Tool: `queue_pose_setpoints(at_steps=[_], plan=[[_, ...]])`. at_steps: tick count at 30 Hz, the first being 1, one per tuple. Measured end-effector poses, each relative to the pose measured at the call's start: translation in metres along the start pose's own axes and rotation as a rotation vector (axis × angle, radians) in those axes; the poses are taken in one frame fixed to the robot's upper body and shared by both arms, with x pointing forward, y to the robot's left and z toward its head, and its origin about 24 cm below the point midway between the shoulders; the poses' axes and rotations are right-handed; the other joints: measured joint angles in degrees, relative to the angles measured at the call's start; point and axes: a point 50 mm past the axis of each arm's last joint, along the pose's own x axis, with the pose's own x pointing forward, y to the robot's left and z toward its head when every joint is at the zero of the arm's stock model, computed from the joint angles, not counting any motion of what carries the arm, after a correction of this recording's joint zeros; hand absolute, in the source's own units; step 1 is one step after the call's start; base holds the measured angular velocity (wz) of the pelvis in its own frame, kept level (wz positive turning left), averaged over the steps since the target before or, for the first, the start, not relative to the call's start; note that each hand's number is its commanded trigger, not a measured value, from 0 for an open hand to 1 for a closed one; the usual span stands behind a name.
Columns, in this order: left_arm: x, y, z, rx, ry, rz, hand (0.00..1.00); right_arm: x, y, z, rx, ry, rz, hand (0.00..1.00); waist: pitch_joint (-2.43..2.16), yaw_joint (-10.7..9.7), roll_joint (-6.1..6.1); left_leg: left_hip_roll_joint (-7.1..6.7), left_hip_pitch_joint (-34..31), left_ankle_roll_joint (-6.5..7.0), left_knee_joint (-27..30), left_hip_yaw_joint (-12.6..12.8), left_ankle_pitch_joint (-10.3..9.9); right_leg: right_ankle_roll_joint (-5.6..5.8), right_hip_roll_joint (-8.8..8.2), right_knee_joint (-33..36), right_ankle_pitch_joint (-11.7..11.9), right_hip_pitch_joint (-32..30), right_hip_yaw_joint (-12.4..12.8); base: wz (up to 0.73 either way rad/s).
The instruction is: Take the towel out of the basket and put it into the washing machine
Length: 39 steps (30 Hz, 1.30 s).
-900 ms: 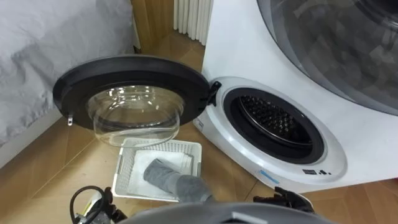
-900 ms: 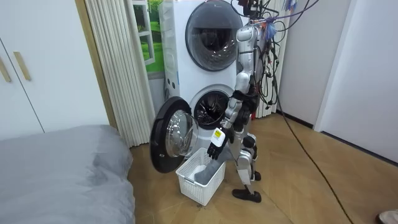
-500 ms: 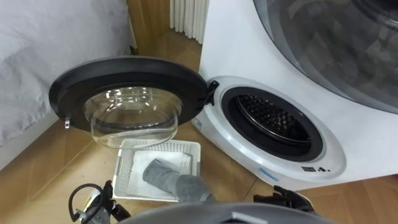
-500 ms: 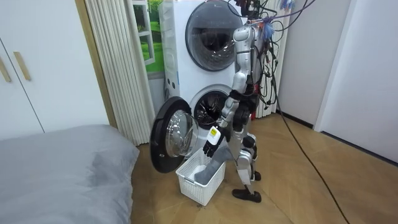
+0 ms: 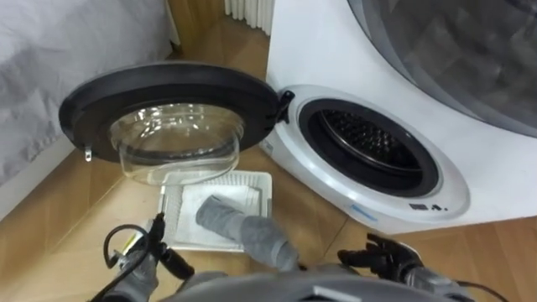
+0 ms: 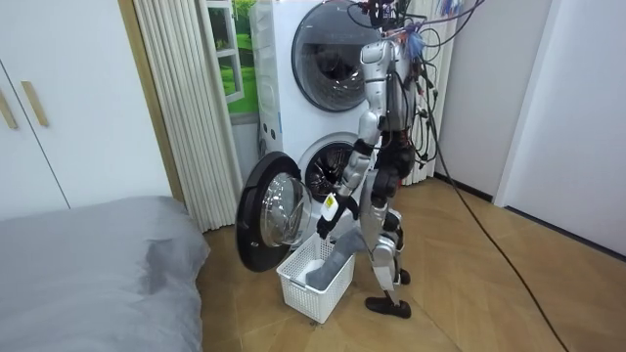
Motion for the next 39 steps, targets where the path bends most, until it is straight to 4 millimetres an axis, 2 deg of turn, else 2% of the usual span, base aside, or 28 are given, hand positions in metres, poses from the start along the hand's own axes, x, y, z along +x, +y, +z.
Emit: queue_pose_setpoints(at_steps=[4, 5, 9, 10, 11, 13, 15, 17, 19, 20, 24, 27, 28, 30, 31, 39], plan=[[0.008, 0.009, 0.031, 0.077, -0.099, -0.001, 0.00, 0.005, 0.008, 0.024, -0.052, -0.034, 0.021, 0.00, 0.62, 0.0, -0.19, -0.22, -7.9, 0.03, 5.1, -0.3, 0.0, -0.25, -0.80, 5.0, -0.2, -7.9, 0.1, 0.02], [0.010, 0.012, 0.039, 0.087, -0.120, 0.004, 0.00, 0.006, 0.010, 0.032, -0.074, -0.051, 0.023, 0.00, 1.16, 0.1, -0.16, -0.29, -10.1, 0.16, 6.7, -0.3, -0.1, -0.28, -0.89, 6.3, -0.2, -10.0, 0.3, -0.04], [0.015, 0.025, 0.061, 0.098, -0.166, 0.032, 0.00, 0.009, 0.018, 0.054, -0.106, -0.100, 0.029, 0.00, 1.56, 0.1, -0.22, -0.23, -18.4, 0.78, 12.0, -0.2, -0.5, -1.20, -1.68, 11.4, -1.0, -18.2, 0.6, 0.02], [0.016, 0.030, 0.069, 0.106, -0.187, 0.050, 0.00, 0.009, 0.021, 0.063, -0.113, -0.121, 0.030, 0.00, 1.80, 0.1, -0.32, -0.20, -21.5, 0.91, 13.9, 0.0, -0.7, -1.40, -1.99, 13.7, -1.3, -21.4, 0.8, 0.00], [0.017, 0.037, 0.078, 0.112, -0.206, 0.073, 0.00, 0.009, 0.023, 0.071, -0.127, -0.138, 0.033, 0.00, 2.35, 0.1, -0.40, -0.18, -24.5, 0.96, 15.8, 0.1, -1.1, -1.65, -2.36, 16.1, -1.6, -24.5, 0.9, 0.00], [0.018, 0.044, 0.091, 0.127, -0.242, 0.095, 0.00, 0.009, 0.026, 0.087, -0.147, -0.177, 0.038, 0.00, 2.84, 0.1, -0.41, -0.09, -29.0, 0.88, 19.9, 0.2, -2.0, -2.01, -2.71, 20.1, -2.4, -29.3, 1.2, 0.00], [0.018, 0.061, 0.113, 0.137, -0.301, 0.165, 0.00, 0.008, 0.028, 0.101, -0.129, -0.213, 0.042, 0.00, 2.99, 0.1, -0.22, 0.23, -34.6, 0.59, 24.7, 0.2, -3.0, -2.28, -2.76, 24.4, -3.5, -34.8, 1.8, 0.00], [0.017, 0.072, 0.124, 0.152, -0.333, 0.214, 0.00, 0.007, 0.029, 0.113, -0.119, -0.252, 0.043, 0.00, 3.02, 0.0, -0.17, 0.91, -38.8, 0.41, 27.8, 0.1, -3.3, -2.47, -2.53, 26.5, -3.6, -38.6, 1.6, -0.03], [0.016, 0.078, 0.133, 0.180, -0.359, 0.243, 0.00, 0.006, 0.031, 0.121, -0.112, -0.279, 0.045, 0.00, 3.07, -0.2, -0.26, 1.30, -42.3, 0.35, 29.9, 0.1, -3.3, -3.25, -2.66, 28.2, -3.3, -42.0, 1.2, -0.06], [0.015, 0.079, 0.138, 0.203, -0.375, 0.256, 0.00, 0.005, 0.032, 0.126, -0.105, -0.299, 0.053, 0.00, 3.08, -0.7, -0.26, 1.94, -44.3, 0.31, 30.9, 0.2, -3.3, -3.42, -2.78, 28.9, -3.2, -43.9, 1.2, -0.05], [0.012, 0.089, 0.155, 0.220, -0.426, 0.310, 0.00, 0.003, 0.037, 0.140, -0.088, -0.356, 0.081, 0.00, 3.22, -1.7, -0.28, 2.85, -50.1, 0.11, 33.4, 0.1, -3.2, -4.31, -2.65, 30.7, -2.7, -49.4, 1.1, -0.02], [0.007, 0.100, 0.174, 0.232, -0.491, 0.371, 0.00, 0.000, 0.040, 0.155, -0.086, -0.403, 0.088, 0.00, 3.59, -2.2, 0.02, 3.06, -54.9, -0.12, 35.5, -0.2, -3.4, -5.20, -2.34, 32.2, -2.3, -54.0, 1.1, -0.04], [0.005, 0.106, 0.180, 0.230, -0.512, 0.400, 0.00, -0.002, 0.042, 0.163, -0.091, -0.425, 0.091, 0.00, 3.90, -2.6, 0.11, 3.13, -56.7, -0.14, 36.1, -0.2, -3.4, -5.39, -2.27, 32.7, -2.2, -55.7, 1.0, 0.00], [0.003, 0.114, 0.188, 0.234, -0.536, 0.444, 0.00, -0.004, 0.044, 0.172, -0.101, -0.455, 0.098, 0.00, 3.95, -3.0, 0.16, 3.45, -59.3, -0.16, 36.9, -0.2, -3.4, -5.68, -2.04, 33.2, -2.0, -58.2, 0.9, -0.06], [0.001, 0.118, 0.192, 0.250, -0.551, 0.472, 0.00, -0.005, 0.047, 0.176, -0.111, -0.470, 0.104, 0.00, 3.97, -3.0, 0.17, 3.97, -60.8, -0.10, 37.7, -0.2, -3.5, -5.77, -1.68, 33.4, -2.0, -59.5, 0.8, -0.07], [-0.009, 0.130, 0.217, 0.364, -0.638, 0.560, 0.00, -0.012, 0.057, 0.196, -0.121, -0.544, 0.136, 0.00, 4.08, -5.4, 0.10, 3.96, -66.8, -0.03, 39.7, -0.7, -4.6, -5.72, -1.54, 35.2, -2.8, -65.3, 0.8, -0.02]])
